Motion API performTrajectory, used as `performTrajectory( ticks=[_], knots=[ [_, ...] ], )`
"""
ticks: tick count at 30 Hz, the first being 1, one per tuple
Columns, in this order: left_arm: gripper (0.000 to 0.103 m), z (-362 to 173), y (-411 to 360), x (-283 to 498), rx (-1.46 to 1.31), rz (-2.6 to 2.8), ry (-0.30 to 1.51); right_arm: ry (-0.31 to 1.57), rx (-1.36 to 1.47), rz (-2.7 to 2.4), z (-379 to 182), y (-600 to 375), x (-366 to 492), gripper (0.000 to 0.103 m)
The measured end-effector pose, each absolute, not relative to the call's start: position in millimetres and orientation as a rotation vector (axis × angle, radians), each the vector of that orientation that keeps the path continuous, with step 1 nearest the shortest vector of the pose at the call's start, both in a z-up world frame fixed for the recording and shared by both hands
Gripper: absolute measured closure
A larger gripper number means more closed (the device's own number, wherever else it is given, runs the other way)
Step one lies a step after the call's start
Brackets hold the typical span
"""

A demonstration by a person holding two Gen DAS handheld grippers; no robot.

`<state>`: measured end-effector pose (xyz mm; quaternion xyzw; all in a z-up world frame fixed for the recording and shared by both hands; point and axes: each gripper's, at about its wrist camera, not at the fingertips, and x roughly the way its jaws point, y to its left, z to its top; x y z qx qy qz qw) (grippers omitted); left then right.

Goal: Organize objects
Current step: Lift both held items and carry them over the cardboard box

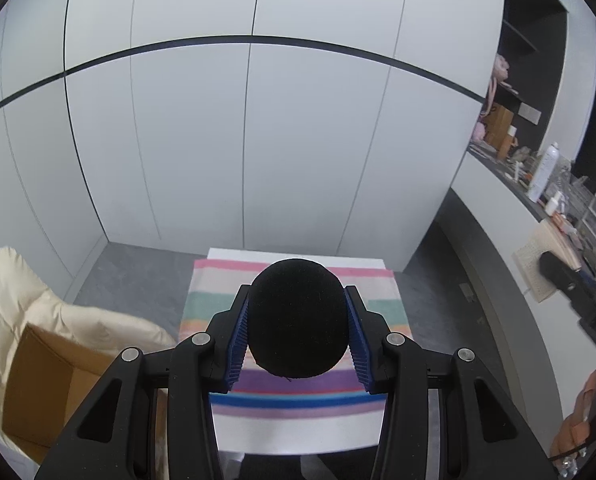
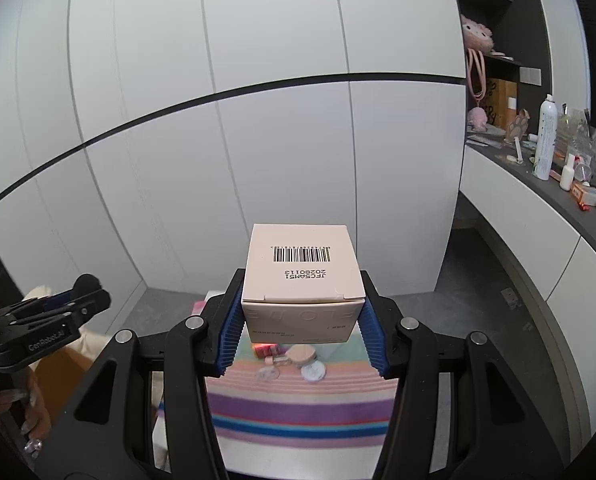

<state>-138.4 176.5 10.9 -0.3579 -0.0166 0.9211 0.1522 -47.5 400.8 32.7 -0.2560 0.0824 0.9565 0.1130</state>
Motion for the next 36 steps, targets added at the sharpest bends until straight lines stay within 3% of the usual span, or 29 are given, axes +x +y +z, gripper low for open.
performTrajectory(
  ticks=[12,22,36],
  knots=[
    [0.058,0,144,-55,-0.990,2.693,-0.067,0.323,-0.790,2.796,-11,368,38,0.050],
    [0.058,-50,114,-6,-1.106,2.681,-0.115,0.155,-0.858,2.788,-61,342,104,0.050],
    [0.058,-53,92,14,-1.098,2.699,-0.140,0.169,-0.885,2.771,-60,342,124,0.049]
  ],
)
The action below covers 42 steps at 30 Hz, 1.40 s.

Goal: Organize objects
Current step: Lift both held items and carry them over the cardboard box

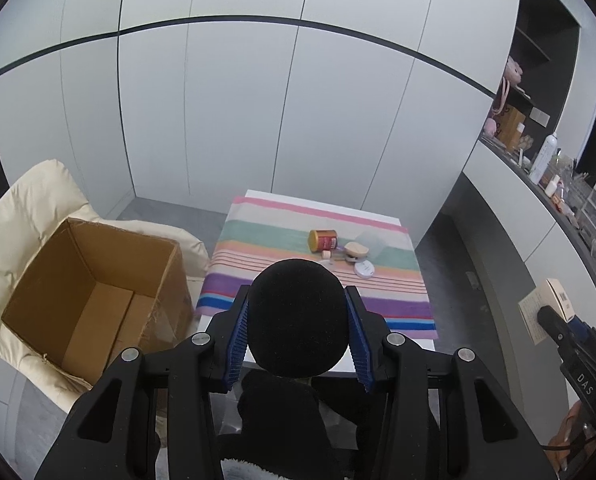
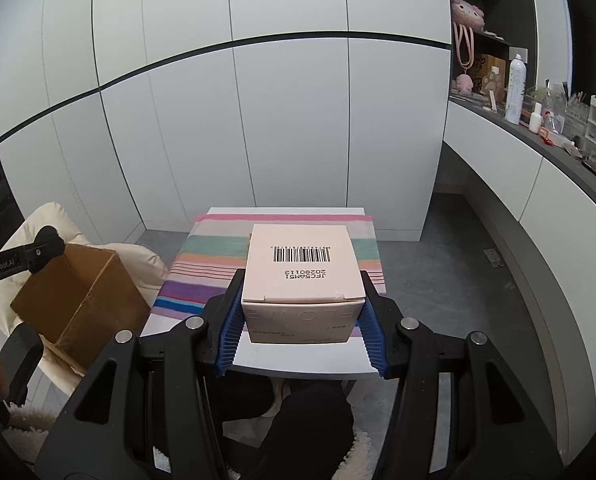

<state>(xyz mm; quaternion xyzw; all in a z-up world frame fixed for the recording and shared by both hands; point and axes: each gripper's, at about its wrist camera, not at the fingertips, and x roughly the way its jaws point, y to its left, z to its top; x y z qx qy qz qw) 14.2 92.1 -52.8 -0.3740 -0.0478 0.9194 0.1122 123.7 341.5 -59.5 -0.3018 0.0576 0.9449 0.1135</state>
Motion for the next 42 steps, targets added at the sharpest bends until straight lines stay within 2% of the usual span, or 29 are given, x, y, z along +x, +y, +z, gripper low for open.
performTrajectory(
  ticks=[19,37,42],
  knots=[
    [0.058,-63,42,14,-1.156,2.781,-0.214,0.083,-0.964,2.886,-71,297,91,0.050],
    [0.058,-81,-90,51,-1.362,3.062,-0.458,-0.094,-1.178,3.311,-98,144,26,0.050],
    [0.058,-85,-108,49,-1.385,3.092,-0.454,-0.110,-1.237,3.344,-109,120,8,0.049]
  ],
)
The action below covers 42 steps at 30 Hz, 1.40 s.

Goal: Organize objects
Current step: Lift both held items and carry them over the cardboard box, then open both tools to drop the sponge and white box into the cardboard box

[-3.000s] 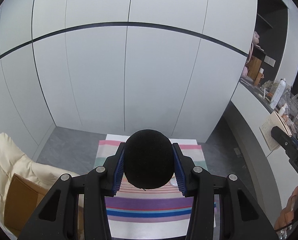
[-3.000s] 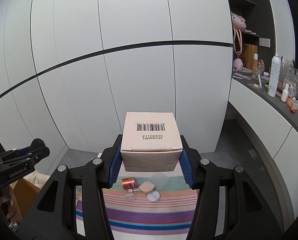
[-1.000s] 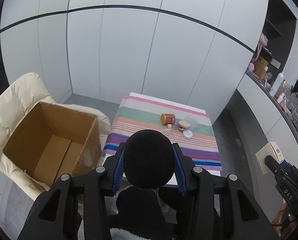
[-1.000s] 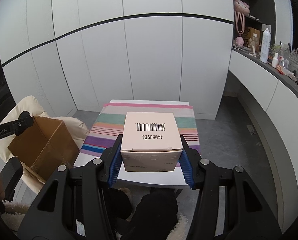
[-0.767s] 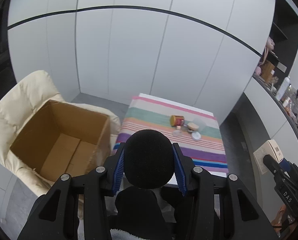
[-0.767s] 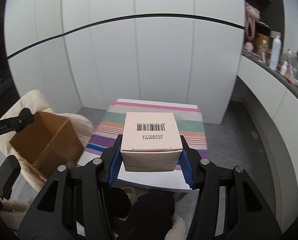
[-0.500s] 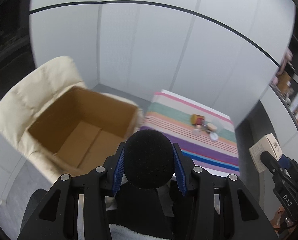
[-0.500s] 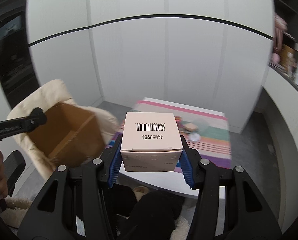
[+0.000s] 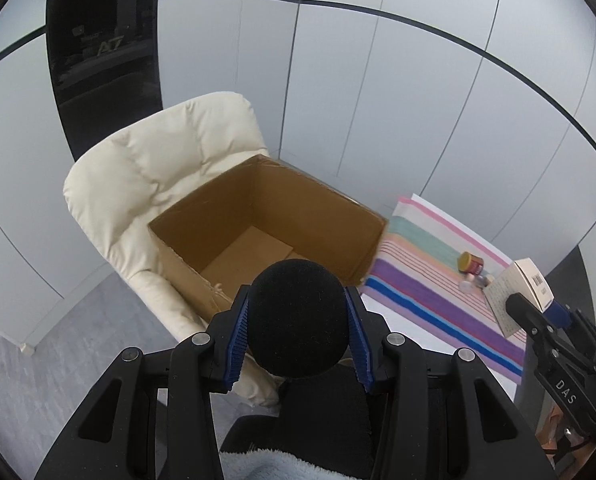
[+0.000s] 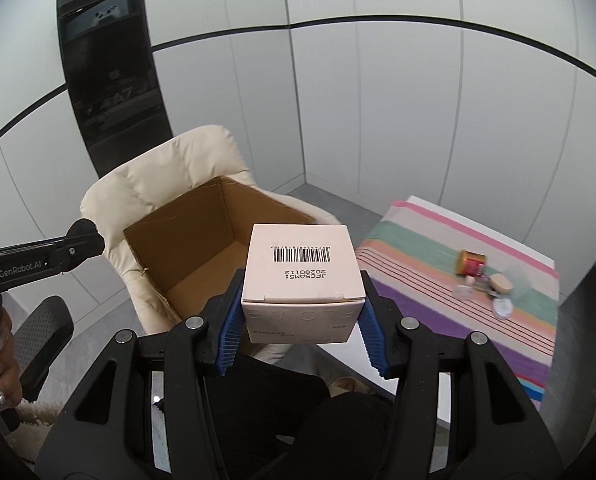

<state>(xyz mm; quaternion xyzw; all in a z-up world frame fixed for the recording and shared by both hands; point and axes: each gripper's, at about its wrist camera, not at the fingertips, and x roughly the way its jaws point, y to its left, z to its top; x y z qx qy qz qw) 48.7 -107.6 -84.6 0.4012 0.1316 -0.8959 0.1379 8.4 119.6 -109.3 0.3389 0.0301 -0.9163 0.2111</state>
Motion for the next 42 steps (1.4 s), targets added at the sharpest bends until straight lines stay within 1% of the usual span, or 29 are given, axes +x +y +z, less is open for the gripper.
performTrajectory(
  ticks=[2,6,10,14,21,22,24,25,26,27,28,29,30,35,42],
  knots=[
    [0.058,-85,-110,39,1.159,-2.586,0.360,0.094,0.942,-2.534,-111,114,-2,0.049],
    [0.058,-86,-114,12,1.146,-2.567,0.250,0.137,0.915,-2.520,-113,99,-23,0.049],
    [0.058,-97,-129,-22,1.163,-2.519,0.187,0.229,0.843,-2.531,-115,75,-50,0.049],
    [0.058,-107,-140,-52,1.139,-2.508,0.077,0.293,0.860,-2.512,-129,46,-87,0.049],
    [0.058,-138,-167,-98,1.192,-2.462,0.050,0.370,0.947,-2.451,-166,1,-143,0.049],
    [0.056,-141,-171,-103,1.196,-2.461,0.061,0.373,0.955,-2.447,-170,-3,-148,0.050],
    [0.045,-148,-179,-109,1.176,-2.470,0.098,0.364,0.962,-2.423,-178,-10,-158,0.049],
    [0.033,-151,-181,-111,1.168,-2.472,0.102,0.350,0.957,-2.399,-181,-12,-161,0.048],
    [0.019,-155,-182,-113,1.182,-2.457,0.098,0.336,0.958,-2.386,-184,-14,-166,0.046],
    [0.013,-159,-184,-115,1.208,-2.443,0.100,0.322,0.956,-2.387,-185,-14,-167,0.042],
    [0.005,-161,-185,-115,1.231,-2.435,0.106,0.304,0.954,-2.389,-187,-15,-171,0.022],
    [0.005,-162,-184,-113,1.234,-2.442,0.110,0.292,0.948,-2.390,-188,-14,-172,0.005],
    [0.005,-161,-184,-111,1.229,-2.449,0.108,0.282,0.943,-2.393,-188,-14,-172,0.002],
    [0.005,-152,-186,-102,1.171,-2.470,0.103,0.262,0.968,-2.396,-194,-18,-174,0.002],
    [0.005,-152,-197,-97,1.178,-2.453,0.175,0.257,0.997,-2.393,-199,-21,-173,0.002]
  ],
)
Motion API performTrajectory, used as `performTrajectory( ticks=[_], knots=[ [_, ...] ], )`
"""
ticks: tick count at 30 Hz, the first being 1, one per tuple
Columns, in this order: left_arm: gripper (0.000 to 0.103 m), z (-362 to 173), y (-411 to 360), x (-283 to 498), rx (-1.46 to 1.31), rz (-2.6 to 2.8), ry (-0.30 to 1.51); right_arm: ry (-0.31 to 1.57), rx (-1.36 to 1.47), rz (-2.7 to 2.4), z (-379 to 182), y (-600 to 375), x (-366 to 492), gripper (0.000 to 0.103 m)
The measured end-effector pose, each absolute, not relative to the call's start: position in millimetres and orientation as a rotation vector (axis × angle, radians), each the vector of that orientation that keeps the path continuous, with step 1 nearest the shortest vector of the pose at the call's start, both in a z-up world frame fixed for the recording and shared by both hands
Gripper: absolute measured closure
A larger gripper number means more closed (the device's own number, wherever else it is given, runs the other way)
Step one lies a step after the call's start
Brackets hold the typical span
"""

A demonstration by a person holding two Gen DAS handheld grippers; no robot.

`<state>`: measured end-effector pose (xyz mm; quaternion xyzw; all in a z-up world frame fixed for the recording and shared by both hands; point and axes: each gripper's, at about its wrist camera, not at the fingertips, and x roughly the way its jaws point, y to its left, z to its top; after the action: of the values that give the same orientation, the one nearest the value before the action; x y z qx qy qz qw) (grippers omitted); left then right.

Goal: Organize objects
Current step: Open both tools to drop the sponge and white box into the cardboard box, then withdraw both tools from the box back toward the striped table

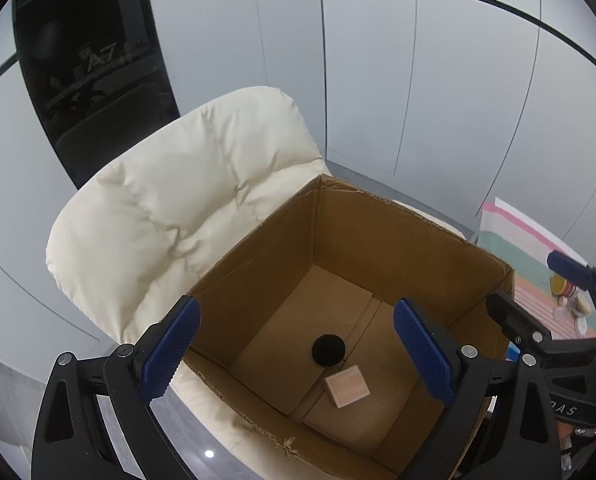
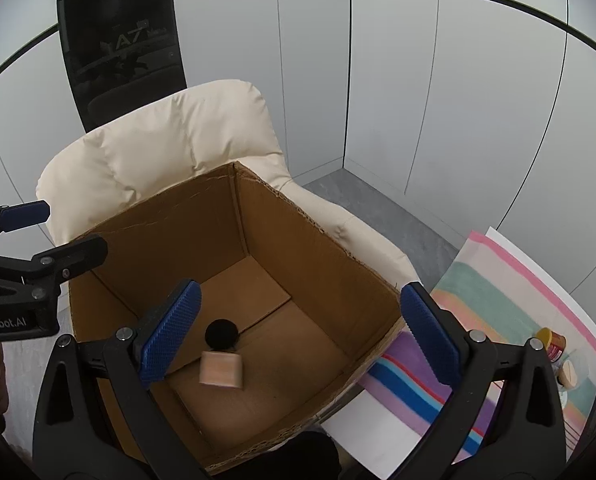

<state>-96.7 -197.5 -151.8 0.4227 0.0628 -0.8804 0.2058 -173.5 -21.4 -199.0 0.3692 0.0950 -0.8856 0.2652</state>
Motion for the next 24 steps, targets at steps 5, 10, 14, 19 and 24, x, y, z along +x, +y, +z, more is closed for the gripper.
performTrajectory(
  ticks=[5,10,14,19,24],
  knots=[
    [0.005,-150,-199,-95,1.168,-2.451,0.170,0.253,0.997,-2.397,-198,-20,-170,0.002],
    [0.005,-148,-197,-92,1.160,-2.458,0.165,0.252,0.998,-2.405,-194,-17,-165,0.002],
    [0.005,-143,-194,-84,1.176,-2.448,0.183,0.246,0.995,-2.420,-186,-12,-158,0.002],
    [0.005,-132,-176,-63,1.191,-2.451,0.190,0.221,1.007,-2.435,-171,-1,-140,0.002],
    [0.005,-129,-160,-20,1.183,-2.466,0.134,0.201,1.032,-2.439,-156,11,-114,0.002]
  ],
)
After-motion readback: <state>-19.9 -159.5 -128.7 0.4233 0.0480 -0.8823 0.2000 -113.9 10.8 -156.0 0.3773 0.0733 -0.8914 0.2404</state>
